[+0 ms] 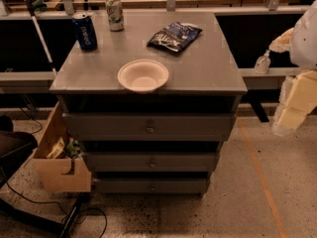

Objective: Move blue chip bag near paper bowl

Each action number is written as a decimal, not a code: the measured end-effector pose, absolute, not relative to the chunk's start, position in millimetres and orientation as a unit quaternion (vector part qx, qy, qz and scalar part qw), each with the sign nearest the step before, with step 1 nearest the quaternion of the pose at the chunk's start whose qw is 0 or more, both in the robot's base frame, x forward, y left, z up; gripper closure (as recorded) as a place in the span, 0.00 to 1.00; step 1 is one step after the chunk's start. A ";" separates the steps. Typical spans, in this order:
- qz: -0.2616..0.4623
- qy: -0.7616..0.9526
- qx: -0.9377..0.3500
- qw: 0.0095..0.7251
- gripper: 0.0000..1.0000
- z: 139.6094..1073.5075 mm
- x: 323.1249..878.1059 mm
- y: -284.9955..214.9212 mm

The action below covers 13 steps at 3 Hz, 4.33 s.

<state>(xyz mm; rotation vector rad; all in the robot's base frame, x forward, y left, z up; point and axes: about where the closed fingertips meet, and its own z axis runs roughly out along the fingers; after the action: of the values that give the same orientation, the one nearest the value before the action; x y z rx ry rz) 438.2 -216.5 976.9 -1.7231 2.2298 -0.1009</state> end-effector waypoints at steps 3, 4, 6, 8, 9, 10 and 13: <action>-0.095 0.760 -0.602 0.227 0.00 1016.1 526.5 -211.6; -0.117 0.757 -0.579 0.279 0.00 1035.3 609.4 -206.9; -0.082 0.771 -0.419 0.473 0.00 1079.2 759.1 -182.5; -0.066 0.770 -0.388 0.502 0.00 1090.4 766.3 -178.7; -0.059 0.770 -0.373 0.514 0.00 1076.1 797.8 -163.9; -0.069 0.777 -0.324 0.536 0.00 1043.9 855.1 -152.2; 0.027 0.835 -0.147 0.529 0.00 945.7 939.4 -133.7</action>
Offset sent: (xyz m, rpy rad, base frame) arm 0.0701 0.0060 0.0314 -0.0392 -0.1532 0.0175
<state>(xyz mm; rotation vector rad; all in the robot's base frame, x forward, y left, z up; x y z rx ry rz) 939.4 -133.7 945.7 -0.3499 1.9952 0.0646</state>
